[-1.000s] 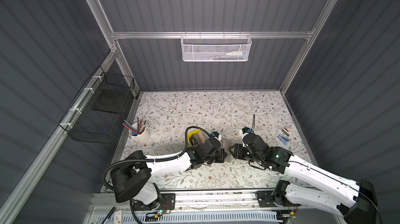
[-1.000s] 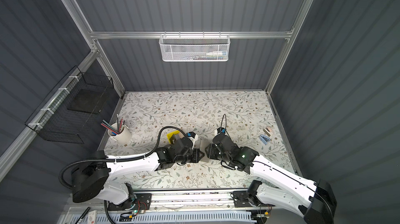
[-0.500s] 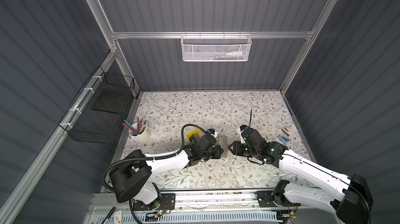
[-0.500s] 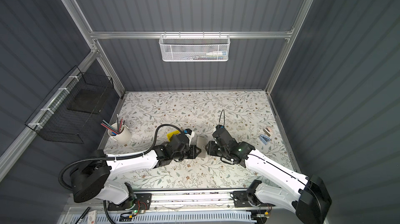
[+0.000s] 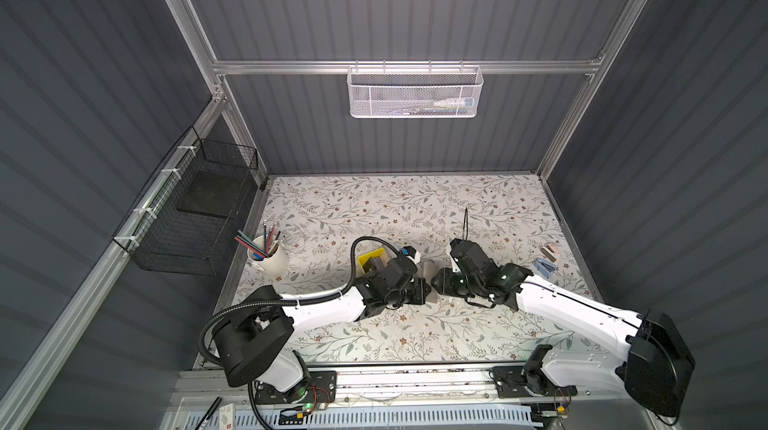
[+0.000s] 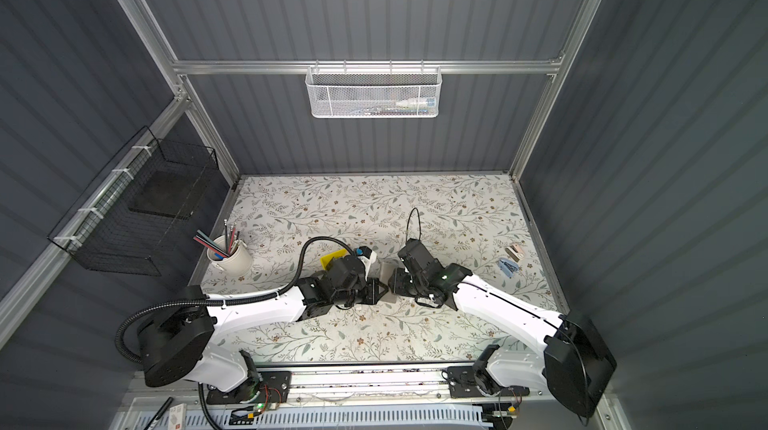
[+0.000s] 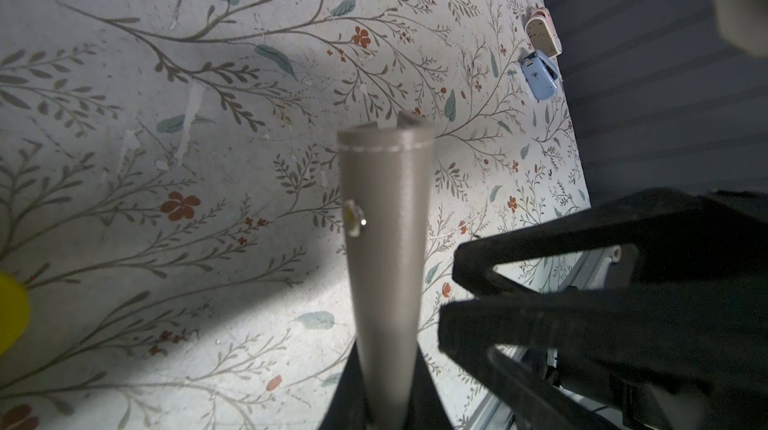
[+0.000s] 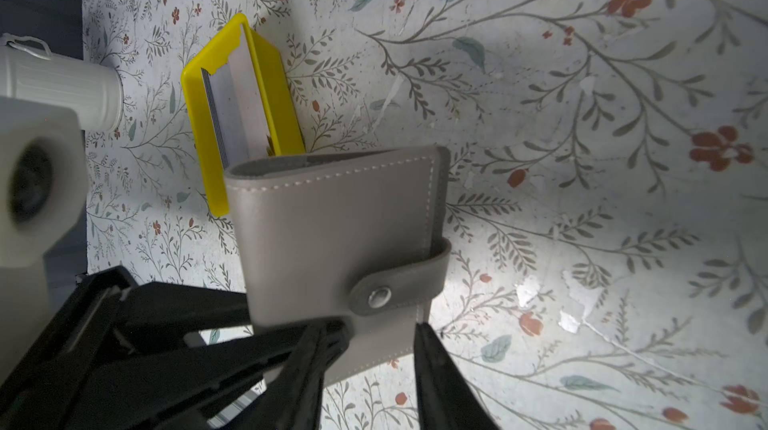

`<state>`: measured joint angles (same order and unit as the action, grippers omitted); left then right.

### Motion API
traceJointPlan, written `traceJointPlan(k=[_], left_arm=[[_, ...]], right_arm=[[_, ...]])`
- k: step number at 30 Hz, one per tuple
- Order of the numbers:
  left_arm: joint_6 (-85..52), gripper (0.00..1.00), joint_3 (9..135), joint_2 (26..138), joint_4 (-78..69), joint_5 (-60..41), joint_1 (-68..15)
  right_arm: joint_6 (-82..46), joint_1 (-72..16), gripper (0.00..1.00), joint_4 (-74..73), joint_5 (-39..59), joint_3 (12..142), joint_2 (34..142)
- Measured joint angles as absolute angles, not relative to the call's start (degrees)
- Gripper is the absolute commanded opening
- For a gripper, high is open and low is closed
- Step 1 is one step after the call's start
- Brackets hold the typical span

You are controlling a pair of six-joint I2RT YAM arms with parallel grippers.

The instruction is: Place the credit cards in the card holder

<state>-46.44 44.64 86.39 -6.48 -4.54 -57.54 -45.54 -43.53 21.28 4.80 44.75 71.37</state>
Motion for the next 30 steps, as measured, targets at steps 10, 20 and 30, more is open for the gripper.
traceJointPlan(k=[10, 20, 30], left_arm=[[-46.5, 0.13, 44.6, 86.7, -6.6, -4.7, -57.5], [-46.5, 0.13, 44.6, 86.8, -6.7, -4.7, -57.5], [-46.5, 0.13, 44.3, 86.8, -7.8, -4.7, -57.5]], right_arm=[[-44.9, -43.5, 0.36, 22.3, 4.8, 46.2, 75.1], [-44.7, -43.6, 0.33, 24.8, 2.1, 46.8, 75.3], [-44.5, -43.6, 0.28, 26.2, 0.5, 46.9, 74.1]])
